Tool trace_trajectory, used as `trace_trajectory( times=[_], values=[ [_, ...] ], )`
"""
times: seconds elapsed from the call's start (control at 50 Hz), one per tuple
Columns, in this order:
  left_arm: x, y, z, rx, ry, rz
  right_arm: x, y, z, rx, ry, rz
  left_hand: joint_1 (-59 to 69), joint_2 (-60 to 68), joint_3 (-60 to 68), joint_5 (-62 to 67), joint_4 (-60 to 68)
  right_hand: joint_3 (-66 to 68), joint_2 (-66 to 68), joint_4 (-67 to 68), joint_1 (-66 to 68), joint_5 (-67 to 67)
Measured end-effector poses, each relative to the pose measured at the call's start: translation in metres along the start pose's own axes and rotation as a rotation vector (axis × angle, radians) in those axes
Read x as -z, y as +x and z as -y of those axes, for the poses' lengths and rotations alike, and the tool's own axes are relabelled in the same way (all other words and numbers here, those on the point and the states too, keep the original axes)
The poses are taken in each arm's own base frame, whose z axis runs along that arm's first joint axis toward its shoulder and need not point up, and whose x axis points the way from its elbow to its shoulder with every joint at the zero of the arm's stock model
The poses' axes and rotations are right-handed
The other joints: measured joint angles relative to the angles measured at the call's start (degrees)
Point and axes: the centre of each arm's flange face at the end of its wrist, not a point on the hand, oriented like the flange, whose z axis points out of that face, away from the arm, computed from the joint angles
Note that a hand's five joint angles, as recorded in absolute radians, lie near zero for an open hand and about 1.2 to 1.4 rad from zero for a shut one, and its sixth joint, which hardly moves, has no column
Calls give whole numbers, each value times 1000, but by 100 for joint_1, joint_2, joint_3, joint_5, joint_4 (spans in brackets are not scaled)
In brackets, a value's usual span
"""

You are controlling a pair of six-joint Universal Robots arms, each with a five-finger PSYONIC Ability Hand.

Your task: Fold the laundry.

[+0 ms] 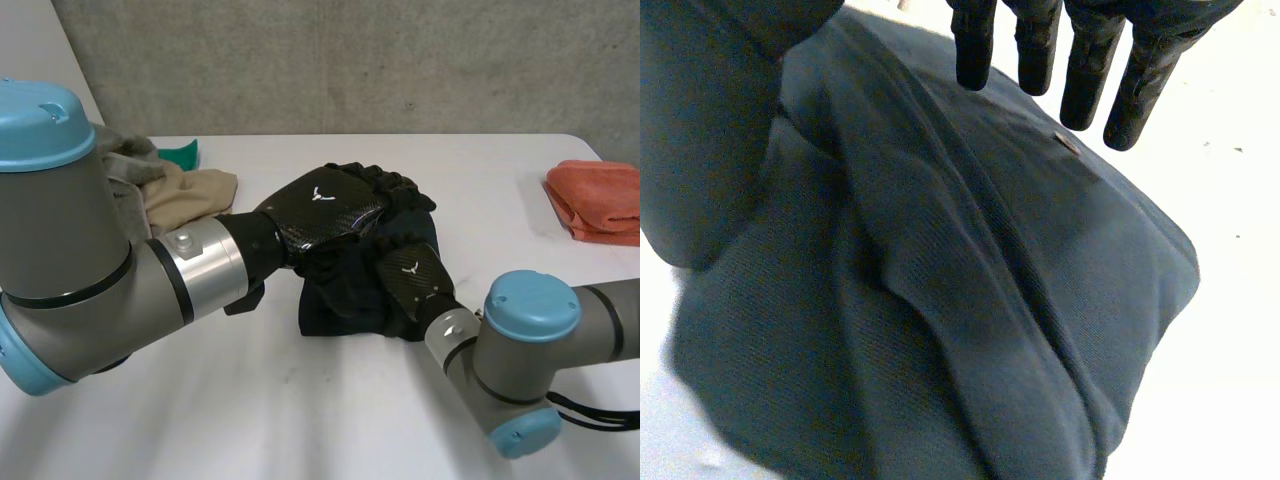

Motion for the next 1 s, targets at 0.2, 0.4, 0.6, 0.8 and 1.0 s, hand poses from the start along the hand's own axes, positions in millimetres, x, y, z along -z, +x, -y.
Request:
trace_trajectory(
  times=[0.2,0.4,0.6,0.8,1.0],
  values=[
    [1,-1,3,-6,9,7,-29,10,0,52,23,-75,0,0,0,0,0,1595,1678,1472,1501,1099],
    [2,0,4,-6,9,7,-48,16,13,48,89,-68,0,0,0,0,0,5193,5488,5176,4220,4703],
    [4,-1,6,-8,13,13,-66,59,41,65,194,-133,0,0,0,0,0,5245,5492,5203,4438,4778],
    [9,-7,13,-22,32,37,-87,182,91,166,415,-263,0,0,0,0,0,5363,5492,5335,4442,4888],
    [12,-9,18,-28,42,47,-90,307,66,252,483,-355,0,0,0,0,0,5393,5492,5370,4442,4895]
  ],
)
